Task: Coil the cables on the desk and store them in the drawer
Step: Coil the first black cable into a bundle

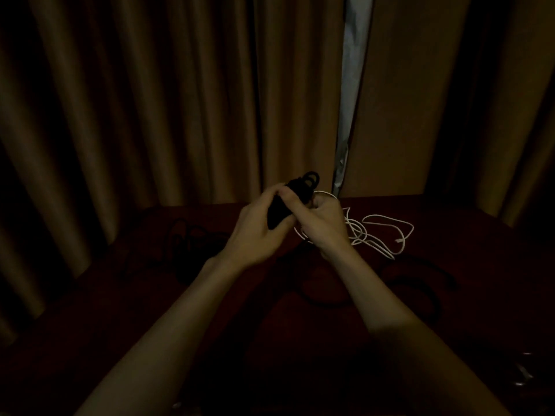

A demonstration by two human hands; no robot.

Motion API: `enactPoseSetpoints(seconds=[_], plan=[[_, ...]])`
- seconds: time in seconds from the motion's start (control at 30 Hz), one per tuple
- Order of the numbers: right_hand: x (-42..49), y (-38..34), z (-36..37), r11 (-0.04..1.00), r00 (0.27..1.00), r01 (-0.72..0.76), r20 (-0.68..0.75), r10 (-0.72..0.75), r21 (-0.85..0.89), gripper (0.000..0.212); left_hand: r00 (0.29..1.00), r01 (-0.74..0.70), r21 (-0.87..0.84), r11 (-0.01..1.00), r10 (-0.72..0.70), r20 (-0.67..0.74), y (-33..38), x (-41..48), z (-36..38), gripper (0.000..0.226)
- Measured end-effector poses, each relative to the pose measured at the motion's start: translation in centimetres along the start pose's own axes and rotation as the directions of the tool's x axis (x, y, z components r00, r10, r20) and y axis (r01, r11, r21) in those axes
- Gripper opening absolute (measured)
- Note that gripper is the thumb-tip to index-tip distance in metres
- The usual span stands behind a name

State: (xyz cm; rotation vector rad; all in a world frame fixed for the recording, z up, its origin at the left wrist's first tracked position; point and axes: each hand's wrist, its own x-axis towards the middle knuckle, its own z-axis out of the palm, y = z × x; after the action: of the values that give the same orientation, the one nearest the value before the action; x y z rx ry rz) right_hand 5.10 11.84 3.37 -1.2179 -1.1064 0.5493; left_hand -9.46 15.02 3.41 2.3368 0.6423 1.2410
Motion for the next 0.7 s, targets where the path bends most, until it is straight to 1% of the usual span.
enactPoseSetpoints(seconds=[0.07,0.1,0.13,0.17,0.2,0.27,0.33,0.4,0.47,0.5,0.53,0.57,0.63,0.7], plan=[[0.8,0.3,0.1,0.999,0.998,0.032,0.060,-0.033,0.020,0.069,0.999,-0.007,0.006,1.000,0.008,-0.038,-1.2,0.7,0.3,0.048],[1.3,0.5,0.0,0.998,0.993,0.041,0.108,-0.046,0.046,0.058,0.998,0.017,-0.013,1.000,-0.017,-0.059,-1.8,1.2,0.3,0.045],[1.6,0.5,-0.1,0.996,0.983,0.039,0.176,-0.052,0.077,0.047,0.995,0.060,-0.055,0.997,-0.065,-0.079,-2.3,1.7,0.2,0.042],[2.0,0.8,-0.3,0.994,0.966,0.023,0.253,-0.050,0.107,0.040,0.988,0.113,-0.113,0.987,-0.124,-0.092,-2.8,2.2,0.1,0.039],[2.7,1.3,-0.6,0.991,0.946,0.009,0.320,-0.052,0.134,0.039,0.979,0.162,-0.176,0.971,-0.181,-0.097,-3.4,2.7,0.0,0.035],[4.1,2.2,-0.8,0.987,0.927,-0.008,0.370,-0.053,0.163,0.038,0.956,0.245,-0.321,0.915,-0.283,-0.077,-4.6,3.6,-0.2,0.026],[5.5,2.9,-0.5,0.979,0.927,-0.030,0.372,-0.049,0.204,0.028,0.927,0.317,-0.520,0.793,-0.376,-0.008,-5.4,4.2,0.1,0.022],[6.4,3.1,-0.2,0.962,0.915,-0.091,0.403,-0.021,0.258,0.030,0.893,0.385,-0.693,0.609,-0.435,0.114,-5.6,4.5,0.6,0.031],[7.6,3.7,0.1,0.948,0.880,-0.138,0.475,-0.016,0.286,0.034,0.858,0.452,-0.786,0.422,-0.448,0.252,-6.5,5.1,1.0,0.041],[8.2,4.2,0.2,0.952,0.864,-0.146,0.504,-0.012,0.271,0.032,0.845,0.480,-0.804,0.351,-0.433,0.315,-6.9,5.4,0.9,0.043],[8.8,4.5,0.2,0.955,0.850,-0.146,0.527,-0.013,0.260,0.028,0.840,0.498,-0.810,0.310,-0.403,0.363,-7.5,5.8,0.7,0.043],[9.4,5.1,0.2,0.954,0.843,-0.149,0.538,-0.016,0.261,0.024,0.842,0.510,-0.804,0.305,-0.367,0.396,-8.0,6.1,0.5,0.043],[10.3,5.9,0.1,0.956,0.838,-0.131,0.545,-0.034,0.261,0.018,0.836,0.538,-0.764,0.355,-0.336,0.433,-8.8,6.7,0.2,0.043],[10.8,6.6,0.3,0.962,0.861,-0.104,0.507,-0.040,0.252,0.015,0.815,0.571,-0.713,0.408,-0.389,0.430,-9.6,7.4,0.2,0.045]])
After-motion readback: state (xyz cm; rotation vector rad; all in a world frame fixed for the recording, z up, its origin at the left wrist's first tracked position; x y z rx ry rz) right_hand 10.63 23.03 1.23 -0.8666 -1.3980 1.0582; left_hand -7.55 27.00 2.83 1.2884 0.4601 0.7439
